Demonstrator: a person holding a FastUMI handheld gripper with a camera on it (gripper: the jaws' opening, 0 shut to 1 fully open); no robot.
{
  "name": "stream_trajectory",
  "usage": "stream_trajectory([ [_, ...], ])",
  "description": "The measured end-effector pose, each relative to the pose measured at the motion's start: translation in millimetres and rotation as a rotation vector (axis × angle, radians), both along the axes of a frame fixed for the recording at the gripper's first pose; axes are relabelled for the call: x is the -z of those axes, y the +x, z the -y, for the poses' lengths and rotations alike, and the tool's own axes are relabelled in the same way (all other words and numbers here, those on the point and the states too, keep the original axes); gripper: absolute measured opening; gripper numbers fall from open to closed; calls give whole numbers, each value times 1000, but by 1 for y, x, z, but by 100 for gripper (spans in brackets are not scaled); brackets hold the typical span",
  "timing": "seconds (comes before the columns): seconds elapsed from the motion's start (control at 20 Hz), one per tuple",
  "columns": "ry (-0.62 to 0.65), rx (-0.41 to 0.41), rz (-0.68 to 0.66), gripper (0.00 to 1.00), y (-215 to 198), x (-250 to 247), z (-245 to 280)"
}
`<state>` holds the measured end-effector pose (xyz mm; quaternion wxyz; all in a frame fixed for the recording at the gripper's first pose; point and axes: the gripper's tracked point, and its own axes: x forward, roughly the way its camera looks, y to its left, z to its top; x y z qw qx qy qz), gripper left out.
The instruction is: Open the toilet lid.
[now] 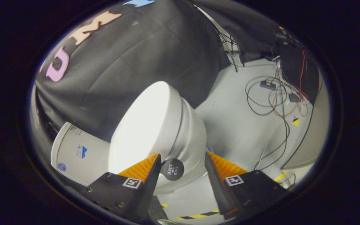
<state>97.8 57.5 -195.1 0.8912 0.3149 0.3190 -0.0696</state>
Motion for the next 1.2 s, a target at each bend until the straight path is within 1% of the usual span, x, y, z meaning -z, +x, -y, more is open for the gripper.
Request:
stream_trajectory([
  [0.05,24,-10,-9,72,-3,-1,-5],
  [0.2,77,-42,-1,72,-2,-4,-23],
  [0.3,64,-11,-10,43,-3,0,-15],
  [0.35,102,-4,-8,28,1,-1,-18],
  [0.5,198,-18,38,27,3,-15,-26],
  [0.6,185,-46,40,27,3,-15,-27],
  [0.65,136,-30,12,27,-11,-11,-19],
  [0.7,188,8,19,27,8,-6,-19],
  [0.75,199,13,8,4,1,-9,-17],
  [0.85,209,25,14,4,3,-14,-19],
  [1.05,120,0,28,3,6,-17,-12],
  [1.2,132,2,45,3,8,-33,-16],
])
